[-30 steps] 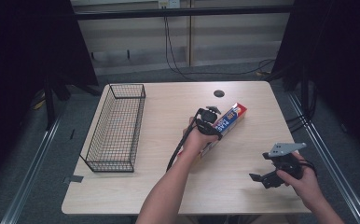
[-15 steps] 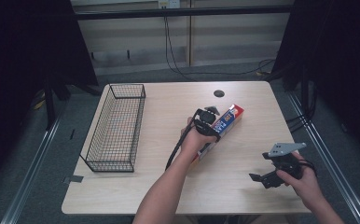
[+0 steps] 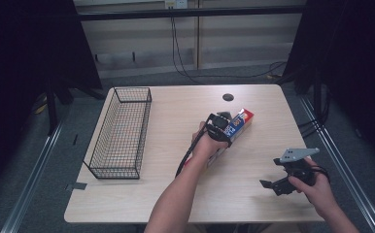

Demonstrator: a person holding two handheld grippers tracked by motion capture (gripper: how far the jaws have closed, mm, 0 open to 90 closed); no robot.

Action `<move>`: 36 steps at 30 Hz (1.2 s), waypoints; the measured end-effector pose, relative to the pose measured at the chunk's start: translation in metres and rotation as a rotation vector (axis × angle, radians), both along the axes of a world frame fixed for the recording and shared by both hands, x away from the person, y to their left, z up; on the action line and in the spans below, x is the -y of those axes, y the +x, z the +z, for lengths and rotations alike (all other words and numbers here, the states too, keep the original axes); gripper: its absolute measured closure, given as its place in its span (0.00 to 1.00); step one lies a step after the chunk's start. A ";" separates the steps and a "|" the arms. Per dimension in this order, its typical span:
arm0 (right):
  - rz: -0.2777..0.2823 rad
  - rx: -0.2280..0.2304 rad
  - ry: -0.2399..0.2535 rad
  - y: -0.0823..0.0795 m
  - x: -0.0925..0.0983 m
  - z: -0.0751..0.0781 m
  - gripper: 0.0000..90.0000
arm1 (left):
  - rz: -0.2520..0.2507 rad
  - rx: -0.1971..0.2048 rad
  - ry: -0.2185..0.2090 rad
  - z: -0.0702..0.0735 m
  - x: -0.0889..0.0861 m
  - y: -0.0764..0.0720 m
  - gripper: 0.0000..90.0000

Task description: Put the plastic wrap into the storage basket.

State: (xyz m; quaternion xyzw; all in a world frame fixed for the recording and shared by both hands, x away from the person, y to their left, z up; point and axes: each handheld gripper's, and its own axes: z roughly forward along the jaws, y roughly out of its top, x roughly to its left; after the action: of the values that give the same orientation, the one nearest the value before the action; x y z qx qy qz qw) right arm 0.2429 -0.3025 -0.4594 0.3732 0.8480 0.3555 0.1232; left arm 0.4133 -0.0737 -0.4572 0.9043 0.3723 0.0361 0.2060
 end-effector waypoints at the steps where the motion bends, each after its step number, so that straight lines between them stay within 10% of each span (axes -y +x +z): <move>1: 0.001 -0.001 0.001 0.000 0.000 0.000 0.03 | 0.017 -0.007 -0.006 0.000 0.000 -0.001 0.46; 36: 0.005 0.007 0.005 0.000 -0.001 0.001 0.03 | 0.128 -0.038 -0.011 0.052 -0.046 0.003 0.48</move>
State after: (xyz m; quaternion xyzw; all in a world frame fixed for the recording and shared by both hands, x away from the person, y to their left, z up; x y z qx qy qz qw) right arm 0.2431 -0.3015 -0.4584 0.3702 0.8476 0.3593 0.1245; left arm 0.4166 -0.0280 -0.4052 0.8780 0.4332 0.0298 0.2013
